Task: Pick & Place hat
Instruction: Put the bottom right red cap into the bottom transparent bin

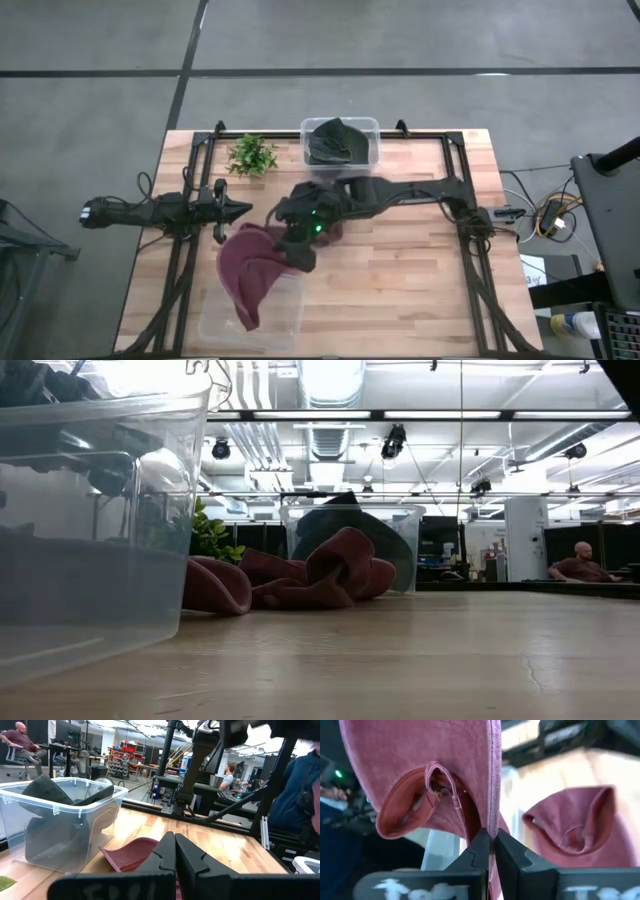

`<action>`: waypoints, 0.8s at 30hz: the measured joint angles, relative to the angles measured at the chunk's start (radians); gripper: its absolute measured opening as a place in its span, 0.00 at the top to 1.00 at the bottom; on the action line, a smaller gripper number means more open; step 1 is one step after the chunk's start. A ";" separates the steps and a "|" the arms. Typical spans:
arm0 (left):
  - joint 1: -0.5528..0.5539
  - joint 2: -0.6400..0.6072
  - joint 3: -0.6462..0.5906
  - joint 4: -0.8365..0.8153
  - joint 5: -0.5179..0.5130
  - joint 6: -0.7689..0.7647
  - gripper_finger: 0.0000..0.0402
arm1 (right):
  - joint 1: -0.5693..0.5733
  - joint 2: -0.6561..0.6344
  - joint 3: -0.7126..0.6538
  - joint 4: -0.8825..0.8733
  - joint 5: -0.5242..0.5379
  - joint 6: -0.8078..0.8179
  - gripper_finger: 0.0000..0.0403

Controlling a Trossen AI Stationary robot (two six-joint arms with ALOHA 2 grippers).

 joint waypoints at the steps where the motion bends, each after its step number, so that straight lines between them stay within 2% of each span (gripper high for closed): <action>1: 0.000 0.000 0.000 0.000 0.000 0.000 1.00 | 0.006 0.013 0.000 0.001 -0.012 -0.001 0.97; 6: 0.000 0.000 0.000 0.000 0.000 0.000 1.00 | 0.021 0.068 0.000 0.000 -0.075 -0.010 0.97; 12: 0.000 0.000 0.000 0.000 0.000 0.000 1.00 | 0.027 0.117 0.001 0.000 -0.077 -0.020 0.97; 24: 0.000 0.001 0.000 0.000 0.000 0.000 1.00 | 0.034 0.121 0.001 -0.055 -0.108 -0.027 0.97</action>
